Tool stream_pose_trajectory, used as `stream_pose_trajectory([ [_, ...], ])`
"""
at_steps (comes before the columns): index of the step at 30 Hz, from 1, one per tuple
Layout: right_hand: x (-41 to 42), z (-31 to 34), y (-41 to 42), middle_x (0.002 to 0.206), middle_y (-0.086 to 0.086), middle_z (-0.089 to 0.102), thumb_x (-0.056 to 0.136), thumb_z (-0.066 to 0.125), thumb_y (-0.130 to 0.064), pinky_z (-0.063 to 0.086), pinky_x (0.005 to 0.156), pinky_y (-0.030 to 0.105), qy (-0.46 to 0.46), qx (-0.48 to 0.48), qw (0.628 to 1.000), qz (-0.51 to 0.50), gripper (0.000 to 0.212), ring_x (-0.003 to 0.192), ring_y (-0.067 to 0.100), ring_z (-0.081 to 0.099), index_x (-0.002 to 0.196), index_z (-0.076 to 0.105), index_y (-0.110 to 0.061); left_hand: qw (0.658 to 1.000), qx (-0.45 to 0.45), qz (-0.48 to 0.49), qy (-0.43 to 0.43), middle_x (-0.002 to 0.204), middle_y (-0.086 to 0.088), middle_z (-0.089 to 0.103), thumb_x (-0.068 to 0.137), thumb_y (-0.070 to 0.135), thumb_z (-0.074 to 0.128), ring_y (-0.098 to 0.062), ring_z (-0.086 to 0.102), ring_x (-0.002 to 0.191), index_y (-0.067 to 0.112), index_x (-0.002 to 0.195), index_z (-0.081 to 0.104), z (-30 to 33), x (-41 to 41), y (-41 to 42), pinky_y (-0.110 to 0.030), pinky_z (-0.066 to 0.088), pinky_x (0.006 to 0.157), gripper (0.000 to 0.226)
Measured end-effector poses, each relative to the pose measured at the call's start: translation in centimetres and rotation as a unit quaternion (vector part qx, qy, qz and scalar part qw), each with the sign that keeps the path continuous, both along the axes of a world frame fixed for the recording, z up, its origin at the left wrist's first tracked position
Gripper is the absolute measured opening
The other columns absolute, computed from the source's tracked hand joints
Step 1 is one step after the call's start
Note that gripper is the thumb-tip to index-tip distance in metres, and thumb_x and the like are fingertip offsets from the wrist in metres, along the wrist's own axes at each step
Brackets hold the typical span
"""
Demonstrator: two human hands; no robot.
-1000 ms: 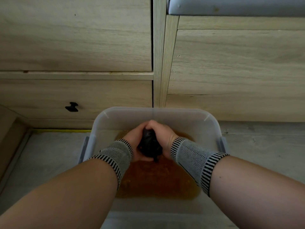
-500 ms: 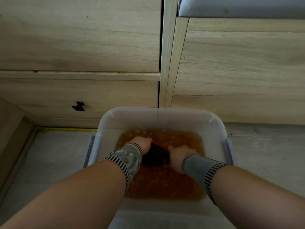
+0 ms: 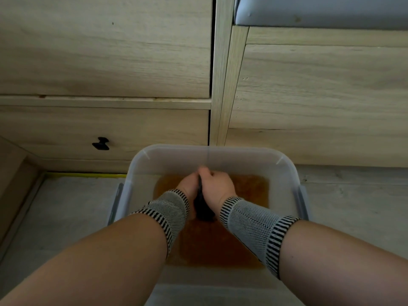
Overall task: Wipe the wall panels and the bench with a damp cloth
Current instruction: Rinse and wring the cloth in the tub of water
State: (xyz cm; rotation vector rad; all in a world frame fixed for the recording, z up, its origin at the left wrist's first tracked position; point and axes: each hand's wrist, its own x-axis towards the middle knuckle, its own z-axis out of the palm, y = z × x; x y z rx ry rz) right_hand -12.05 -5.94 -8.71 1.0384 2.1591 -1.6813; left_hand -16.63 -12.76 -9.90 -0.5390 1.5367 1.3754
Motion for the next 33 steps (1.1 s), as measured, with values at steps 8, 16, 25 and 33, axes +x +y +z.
stream_pose_trajectory([
  [8,2.4,-4.7,4.1,0.118,0.012,0.054,0.102,0.038,-0.034,0.050,0.088,0.038,-0.162,0.270,0.880,0.356,0.043,0.106,0.029,0.056,0.139,0.036,-0.013,0.939,-0.237,-0.203,0.146,0.141,-0.020,0.051,0.106,0.041,0.036,-0.035,0.049,0.129,0.000,0.138,0.050,-1.7,0.1,-0.1,-0.039,0.039,0.108,0.054],
  [16,0.7,-3.1,4.0,0.121,0.019,0.061,0.090,0.045,-0.005,0.048,0.099,0.046,-0.111,-0.073,0.988,0.074,0.029,0.109,0.034,0.059,0.112,0.063,-0.005,0.987,-0.116,-0.105,-0.042,0.149,-0.021,0.043,0.092,0.065,0.048,-0.046,0.043,0.133,0.015,0.148,0.039,-1.0,0.3,-1.0,-0.066,0.036,0.105,0.076],
  [25,-0.1,-0.4,0.5,0.085,0.016,0.068,0.095,0.051,-0.042,0.055,0.083,0.044,0.019,-0.082,0.993,-0.077,0.038,0.082,0.030,0.066,0.070,0.058,-0.014,0.999,-0.009,-0.009,-0.032,0.117,-0.021,0.064,0.103,0.038,0.044,-0.029,0.059,0.095,0.010,0.091,0.061,1.2,0.8,0.3,-0.041,0.046,0.088,0.035],
  [33,2.2,-5.2,4.6,0.112,0.008,0.058,0.098,0.045,-0.043,0.050,0.078,0.034,-0.182,0.231,0.908,0.298,0.040,0.095,0.024,0.059,0.124,0.047,-0.013,0.953,-0.222,-0.165,0.124,0.128,-0.019,0.060,0.100,0.046,0.047,-0.032,0.060,0.114,0.001,0.131,0.055,-1.2,0.4,0.1,-0.039,0.046,0.103,0.055],
])
